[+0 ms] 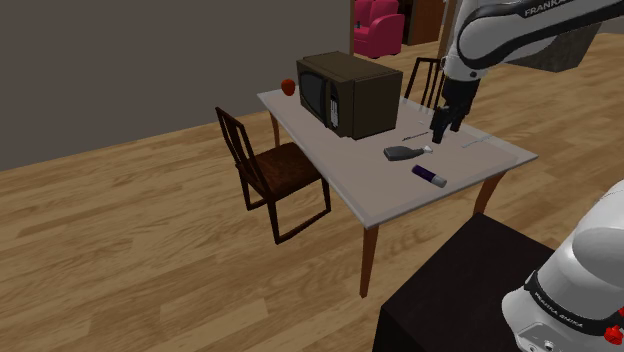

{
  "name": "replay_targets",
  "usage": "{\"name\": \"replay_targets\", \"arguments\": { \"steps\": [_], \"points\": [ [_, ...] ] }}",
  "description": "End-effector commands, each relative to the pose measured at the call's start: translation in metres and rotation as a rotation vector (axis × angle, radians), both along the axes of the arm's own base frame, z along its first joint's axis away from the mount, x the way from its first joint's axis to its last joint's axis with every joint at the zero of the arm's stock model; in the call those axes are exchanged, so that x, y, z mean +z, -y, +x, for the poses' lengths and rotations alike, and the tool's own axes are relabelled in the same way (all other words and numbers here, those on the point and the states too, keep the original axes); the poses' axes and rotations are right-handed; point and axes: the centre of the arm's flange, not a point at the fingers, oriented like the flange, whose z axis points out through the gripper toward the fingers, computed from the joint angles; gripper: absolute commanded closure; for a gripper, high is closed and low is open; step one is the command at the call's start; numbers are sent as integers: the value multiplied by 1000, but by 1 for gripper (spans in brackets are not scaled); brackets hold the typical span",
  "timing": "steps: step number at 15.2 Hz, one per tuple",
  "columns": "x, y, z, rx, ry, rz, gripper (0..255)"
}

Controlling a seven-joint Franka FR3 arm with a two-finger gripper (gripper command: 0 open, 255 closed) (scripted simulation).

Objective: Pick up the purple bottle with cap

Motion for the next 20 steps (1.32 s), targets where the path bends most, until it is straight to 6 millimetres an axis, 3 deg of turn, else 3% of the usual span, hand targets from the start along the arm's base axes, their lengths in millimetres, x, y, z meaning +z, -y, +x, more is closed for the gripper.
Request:
{"name": "replay_targets", "arguments": {
  "steps": [1,20],
  "points": [
    [-22,14,8,-1,0,-8,0],
    [-206,154,90,-10,-11,-73,0]
  ]
}}
